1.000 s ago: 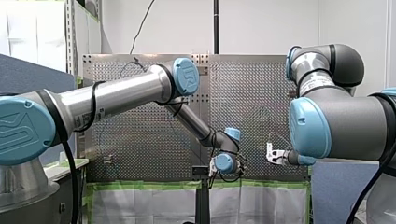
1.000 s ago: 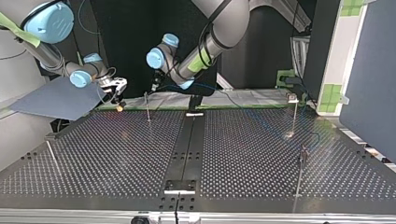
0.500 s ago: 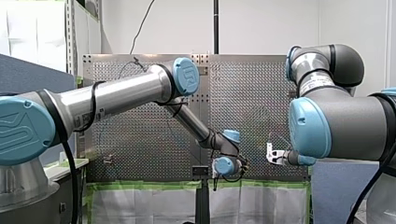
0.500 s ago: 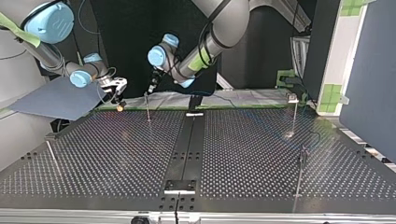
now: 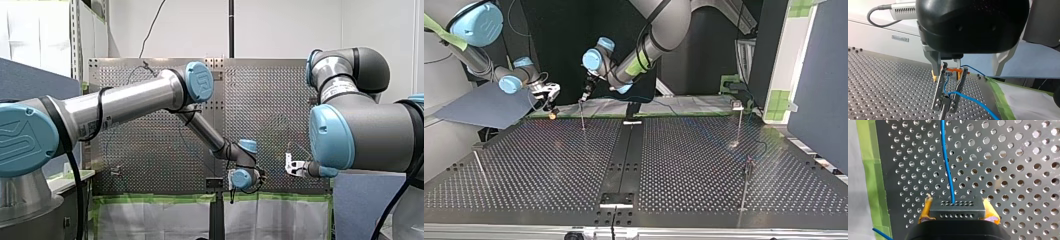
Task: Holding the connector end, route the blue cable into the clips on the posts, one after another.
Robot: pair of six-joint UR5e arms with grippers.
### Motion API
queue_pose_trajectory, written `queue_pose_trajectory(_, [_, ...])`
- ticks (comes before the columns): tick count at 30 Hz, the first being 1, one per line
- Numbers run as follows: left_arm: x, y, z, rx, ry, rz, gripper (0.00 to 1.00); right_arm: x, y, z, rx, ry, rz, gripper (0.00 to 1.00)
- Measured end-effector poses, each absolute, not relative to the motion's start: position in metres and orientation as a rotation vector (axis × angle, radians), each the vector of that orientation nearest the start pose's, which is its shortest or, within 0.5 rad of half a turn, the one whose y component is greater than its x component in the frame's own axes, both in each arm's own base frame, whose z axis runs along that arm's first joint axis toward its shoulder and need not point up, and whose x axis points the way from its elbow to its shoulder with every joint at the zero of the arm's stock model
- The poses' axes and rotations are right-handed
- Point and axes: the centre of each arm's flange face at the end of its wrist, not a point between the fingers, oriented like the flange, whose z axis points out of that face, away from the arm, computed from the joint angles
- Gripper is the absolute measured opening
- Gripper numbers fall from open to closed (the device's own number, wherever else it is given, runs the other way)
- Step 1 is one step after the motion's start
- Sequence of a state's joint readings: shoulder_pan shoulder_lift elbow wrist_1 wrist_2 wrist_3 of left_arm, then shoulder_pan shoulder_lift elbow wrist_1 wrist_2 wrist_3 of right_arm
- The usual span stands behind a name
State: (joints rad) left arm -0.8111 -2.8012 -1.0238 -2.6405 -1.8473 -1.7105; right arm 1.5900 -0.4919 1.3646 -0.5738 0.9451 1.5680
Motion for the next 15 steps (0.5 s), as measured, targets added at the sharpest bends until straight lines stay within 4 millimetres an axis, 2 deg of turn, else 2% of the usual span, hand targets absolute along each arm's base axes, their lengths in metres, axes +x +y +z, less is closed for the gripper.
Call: queue_pose_trajectory(15, [0.4596, -0.643, -0.0567, 0.374, 1.709, -0.469, 1.0, 0.2044, -0.6706, -0.0564, -2.474, 1.492, -2.116, 0.0])
